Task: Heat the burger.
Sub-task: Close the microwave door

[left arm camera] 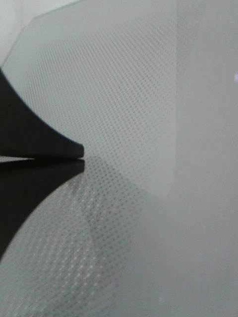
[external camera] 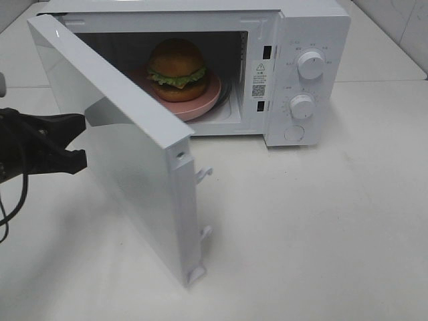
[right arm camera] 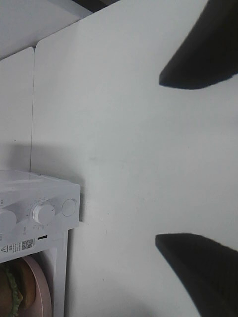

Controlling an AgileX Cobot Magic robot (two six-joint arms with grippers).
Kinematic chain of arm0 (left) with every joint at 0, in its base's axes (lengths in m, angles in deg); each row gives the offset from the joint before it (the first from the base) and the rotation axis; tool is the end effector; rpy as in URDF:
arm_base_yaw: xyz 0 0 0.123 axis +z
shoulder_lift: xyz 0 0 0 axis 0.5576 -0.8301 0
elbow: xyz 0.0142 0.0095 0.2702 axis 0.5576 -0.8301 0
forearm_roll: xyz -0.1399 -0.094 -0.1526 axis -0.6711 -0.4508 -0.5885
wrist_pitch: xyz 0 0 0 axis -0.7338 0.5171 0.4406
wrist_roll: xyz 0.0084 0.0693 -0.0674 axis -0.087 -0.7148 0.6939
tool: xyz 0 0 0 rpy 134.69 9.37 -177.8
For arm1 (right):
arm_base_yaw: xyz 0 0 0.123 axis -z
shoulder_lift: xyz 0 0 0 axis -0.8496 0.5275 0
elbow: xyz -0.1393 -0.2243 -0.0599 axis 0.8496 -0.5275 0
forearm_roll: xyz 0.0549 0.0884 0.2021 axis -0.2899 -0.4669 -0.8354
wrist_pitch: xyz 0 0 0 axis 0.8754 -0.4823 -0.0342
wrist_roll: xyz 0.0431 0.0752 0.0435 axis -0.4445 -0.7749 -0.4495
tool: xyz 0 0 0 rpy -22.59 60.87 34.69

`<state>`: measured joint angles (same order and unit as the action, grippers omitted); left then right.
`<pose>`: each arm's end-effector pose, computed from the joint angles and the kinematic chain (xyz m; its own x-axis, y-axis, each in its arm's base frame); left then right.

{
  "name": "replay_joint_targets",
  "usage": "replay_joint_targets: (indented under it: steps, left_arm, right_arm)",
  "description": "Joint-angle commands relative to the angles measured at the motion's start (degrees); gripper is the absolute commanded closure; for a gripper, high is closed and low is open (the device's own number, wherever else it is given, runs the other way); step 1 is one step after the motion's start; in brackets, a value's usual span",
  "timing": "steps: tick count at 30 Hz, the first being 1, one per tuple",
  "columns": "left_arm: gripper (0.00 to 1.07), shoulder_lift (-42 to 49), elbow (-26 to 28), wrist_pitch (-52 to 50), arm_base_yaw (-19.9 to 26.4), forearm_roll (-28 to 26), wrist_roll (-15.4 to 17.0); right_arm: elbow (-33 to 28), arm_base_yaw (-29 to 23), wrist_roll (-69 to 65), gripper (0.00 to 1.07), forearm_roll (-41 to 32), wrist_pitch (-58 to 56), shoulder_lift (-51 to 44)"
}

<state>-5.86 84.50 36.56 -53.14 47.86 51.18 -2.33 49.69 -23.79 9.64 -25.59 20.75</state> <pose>0.2324 -0.1019 0.1710 -0.2582 0.0416 -0.9652 0.4955 0.8634 -0.0953 -0.0023 -0.0088 0.2696 -0.3730 0.0509 -0.9264 -0.0274 0.9975 0.0659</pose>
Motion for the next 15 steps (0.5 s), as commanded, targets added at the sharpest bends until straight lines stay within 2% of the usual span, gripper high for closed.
replay_joint_targets:
  steps: [1, 2, 4, 5, 10, 15]
  left_arm:
    - [1.07, -1.0, 1.4, -1.8, -1.8, -1.1, -0.5]
    - [1.07, -2.1, 2.2, -1.8, -3.7, -3.0, -1.1]
    - [1.07, -2.5, 2.6, -1.8, -4.3, -3.7, -1.8]
    - [1.07, -3.4, 3.5, -1.7, -6.0, -5.7, -3.3]
    - [1.07, -5.7, 6.2, -1.5, -9.1, -11.1, -5.2]
    - [1.07, -7.7, 9.0, -1.5, -10.6, -12.5, -5.2]
  right_arm:
    - [-0.1, 0.3, -0.4, 0.31, 0.1, 0.4, -1.5]
    - [-0.1, 0.3, -0.4, 0.31, 0.1, 0.4, -1.5]
    - [-0.1, 0.3, -0.4, 0.31, 0.1, 0.4, -1.5]
    - [-0.1, 0.3, -0.4, 0.31, 0.1, 0.4, -1.5]
    - [-0.1, 0.3, -0.4, 0.31, 0.1, 0.4, -1.5]
    - [-0.1, 0.3, -0.4, 0.31, 0.1, 0.4, -1.5]
